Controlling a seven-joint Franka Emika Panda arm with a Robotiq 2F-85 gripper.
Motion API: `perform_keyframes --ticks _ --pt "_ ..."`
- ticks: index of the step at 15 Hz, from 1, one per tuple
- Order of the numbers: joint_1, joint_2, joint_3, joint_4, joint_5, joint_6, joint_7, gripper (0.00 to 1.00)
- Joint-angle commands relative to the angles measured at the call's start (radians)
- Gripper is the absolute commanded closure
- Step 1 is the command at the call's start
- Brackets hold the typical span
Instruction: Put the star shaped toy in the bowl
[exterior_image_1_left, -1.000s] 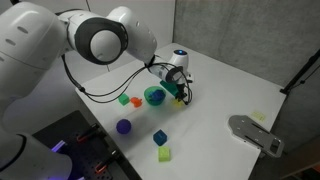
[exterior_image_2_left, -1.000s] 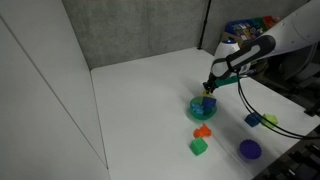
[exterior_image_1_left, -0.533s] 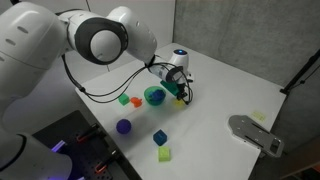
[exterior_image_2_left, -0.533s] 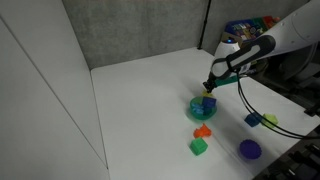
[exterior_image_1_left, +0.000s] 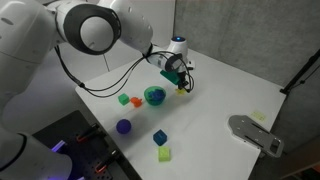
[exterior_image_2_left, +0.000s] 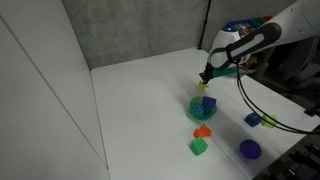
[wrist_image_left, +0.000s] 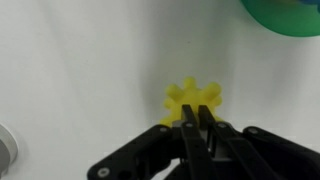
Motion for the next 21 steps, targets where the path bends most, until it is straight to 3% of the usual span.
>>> perform_keyframes --ticks 1,12,21 --pt "0.033 -0.118 -0.01 -0.069 -0.016 -0.002 -0.01 0.95" --pt "0.04 -0.429 0.08 -0.364 0.024 -0.048 -0.095 0.95" --pt "0.039 -0.444 0.14 -0.52 0.049 -0.027 -0.155 0.95"
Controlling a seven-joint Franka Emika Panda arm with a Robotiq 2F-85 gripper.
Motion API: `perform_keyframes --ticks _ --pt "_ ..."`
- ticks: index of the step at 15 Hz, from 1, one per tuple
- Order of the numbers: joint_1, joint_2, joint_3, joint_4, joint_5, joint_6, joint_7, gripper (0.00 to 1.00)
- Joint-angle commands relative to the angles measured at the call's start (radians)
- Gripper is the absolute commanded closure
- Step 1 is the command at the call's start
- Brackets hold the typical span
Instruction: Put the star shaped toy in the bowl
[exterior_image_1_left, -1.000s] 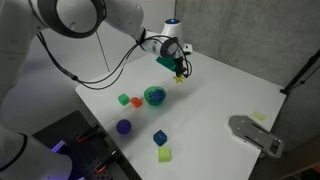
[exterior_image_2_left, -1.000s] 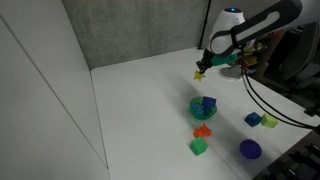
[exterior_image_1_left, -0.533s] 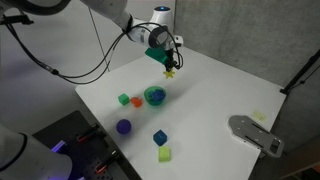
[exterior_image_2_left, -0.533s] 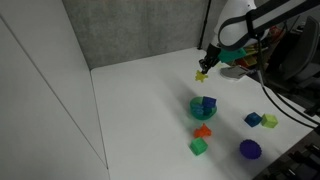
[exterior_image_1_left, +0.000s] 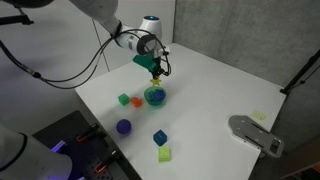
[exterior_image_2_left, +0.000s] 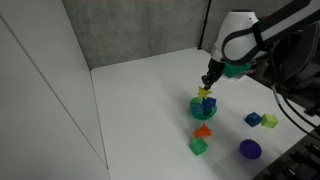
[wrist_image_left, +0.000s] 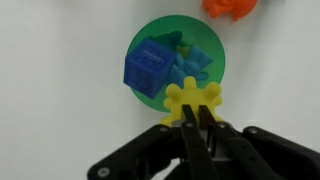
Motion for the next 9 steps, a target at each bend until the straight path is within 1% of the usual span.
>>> perform_keyframes --ticks 1,4,9 --pt "-0.028 -0.023 0.038 -0.064 0.057 0.011 -0.076 0.95" --pt "-0.042 -0.013 0.062 -0.087 0.103 0.017 -0.125 0.95" --pt "-0.018 0.019 0.028 -0.099 0.061 0.076 -0.104 0.95"
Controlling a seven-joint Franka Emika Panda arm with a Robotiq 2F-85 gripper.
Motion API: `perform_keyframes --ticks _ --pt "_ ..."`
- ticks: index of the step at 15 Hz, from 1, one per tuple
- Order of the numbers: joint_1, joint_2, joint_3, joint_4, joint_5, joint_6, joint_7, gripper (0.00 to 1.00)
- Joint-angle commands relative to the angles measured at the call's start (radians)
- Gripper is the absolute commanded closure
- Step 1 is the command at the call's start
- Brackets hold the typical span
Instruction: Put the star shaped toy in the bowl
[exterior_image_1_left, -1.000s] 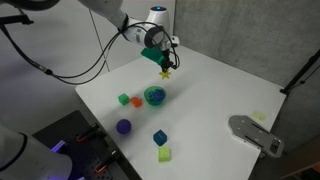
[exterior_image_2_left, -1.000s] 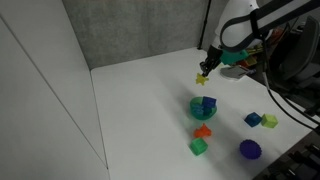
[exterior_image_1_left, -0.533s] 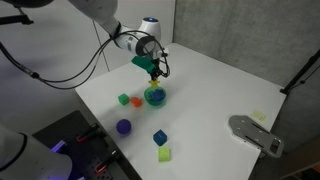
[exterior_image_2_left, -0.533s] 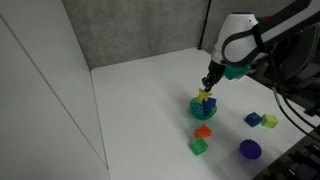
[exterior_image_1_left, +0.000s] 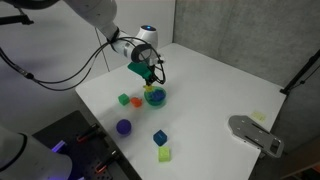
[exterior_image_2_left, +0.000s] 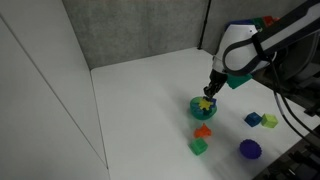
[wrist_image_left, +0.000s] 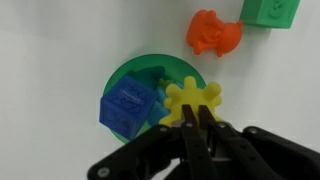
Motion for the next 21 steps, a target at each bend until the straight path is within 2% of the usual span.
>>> perform_keyframes --ticks 1,5,6,8,9,16,21 --pt "-0.002 0.02 -0.013 -0.008 -0.012 0.047 -0.012 0.96" --pt "-0.021 0.048 -0.003 -0.002 0.01 0.045 -0.025 0.95" --pt "-0.027 0.047 0.002 -0.001 0.016 0.036 -0.031 0.64" --pt "-0.042 0.028 0.01 0.004 0.027 0.013 -0.04 0.64" --pt "-0.044 0.016 0.006 0.008 0.026 0.002 -0.033 0.58" --pt "-0.075 -0.139 -0.044 0.045 0.008 -0.117 -0.006 0.01" --pt "-0.072 -0.281 -0.103 0.045 -0.038 -0.277 0.006 0.0"
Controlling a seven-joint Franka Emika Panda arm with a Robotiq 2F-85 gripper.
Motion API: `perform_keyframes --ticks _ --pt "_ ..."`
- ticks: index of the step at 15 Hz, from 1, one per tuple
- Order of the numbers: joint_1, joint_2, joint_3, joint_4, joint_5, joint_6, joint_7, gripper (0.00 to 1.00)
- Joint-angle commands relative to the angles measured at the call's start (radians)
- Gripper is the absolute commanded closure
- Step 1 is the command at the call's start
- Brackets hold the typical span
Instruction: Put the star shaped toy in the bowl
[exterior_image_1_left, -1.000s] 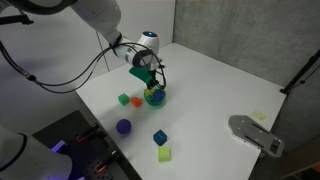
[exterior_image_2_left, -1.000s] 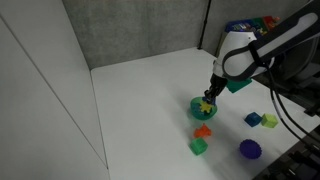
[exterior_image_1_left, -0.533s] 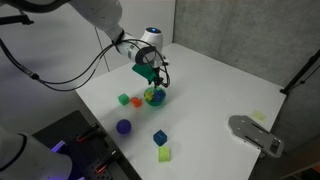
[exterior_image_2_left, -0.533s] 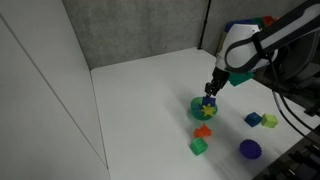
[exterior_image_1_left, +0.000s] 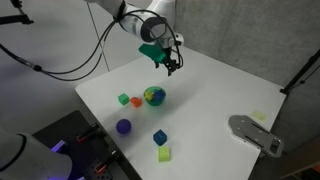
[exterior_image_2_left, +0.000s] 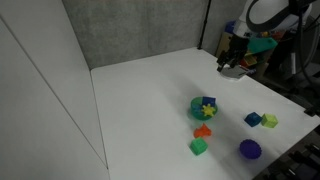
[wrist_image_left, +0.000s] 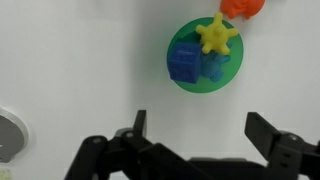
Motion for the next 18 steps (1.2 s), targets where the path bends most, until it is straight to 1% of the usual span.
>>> perform_keyframes --ticks 1,7,11,15,18 --pt "-0.001 -0.116 -0.028 -0.012 -0.039 -0.13 0.006 0.0" --pt "-0.006 -0.311 -0.056 -0.013 -0.106 -0.379 0.0 0.0" --pt "-0.01 -0.43 -0.068 0.019 -0.108 -0.578 -0.015 0.0" --pt "-0.01 -0.492 -0.07 0.104 -0.117 -0.749 0.007 0.0" --pt "-0.01 -0.503 -0.071 0.152 -0.12 -0.817 0.004 0.0"
